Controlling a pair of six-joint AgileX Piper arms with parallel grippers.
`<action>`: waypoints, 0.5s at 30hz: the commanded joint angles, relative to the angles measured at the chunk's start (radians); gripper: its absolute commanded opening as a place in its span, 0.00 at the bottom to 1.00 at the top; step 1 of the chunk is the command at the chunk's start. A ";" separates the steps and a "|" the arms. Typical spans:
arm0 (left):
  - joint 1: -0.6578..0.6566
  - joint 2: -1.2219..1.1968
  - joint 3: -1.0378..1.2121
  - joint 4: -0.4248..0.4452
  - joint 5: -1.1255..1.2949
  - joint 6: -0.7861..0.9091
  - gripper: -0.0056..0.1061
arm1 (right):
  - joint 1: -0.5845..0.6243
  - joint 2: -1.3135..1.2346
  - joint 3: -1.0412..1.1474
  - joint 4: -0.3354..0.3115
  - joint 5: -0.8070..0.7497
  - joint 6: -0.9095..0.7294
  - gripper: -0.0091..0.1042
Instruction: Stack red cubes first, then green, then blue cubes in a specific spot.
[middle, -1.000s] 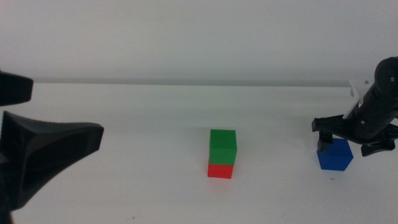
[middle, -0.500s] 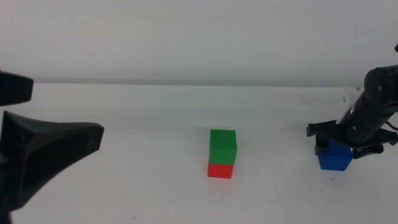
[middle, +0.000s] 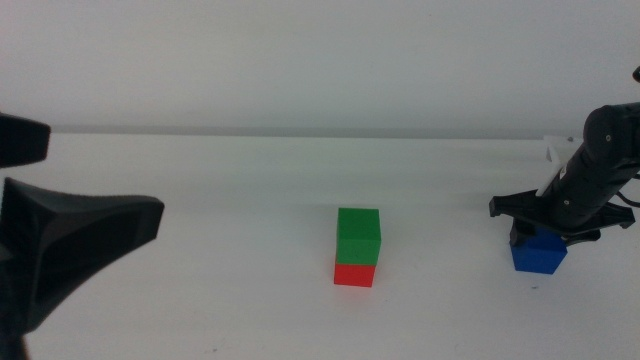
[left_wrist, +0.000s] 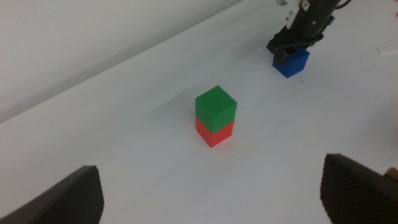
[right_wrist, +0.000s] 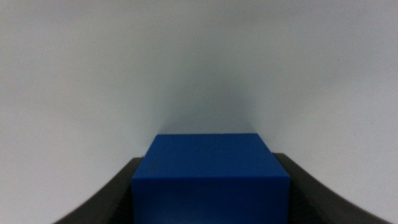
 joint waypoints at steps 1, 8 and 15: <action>0.003 -0.004 0.004 0.011 -0.018 0.000 0.89 | 0.007 -0.024 -0.002 0.038 0.043 -0.003 0.08; 0.003 -0.004 0.004 0.013 -0.018 0.000 0.89 | 0.168 -0.236 -0.159 -0.058 0.265 0.158 0.12; 0.003 -0.004 0.004 0.013 -0.018 0.000 0.89 | 0.433 -0.195 -0.392 -0.172 0.445 0.410 0.12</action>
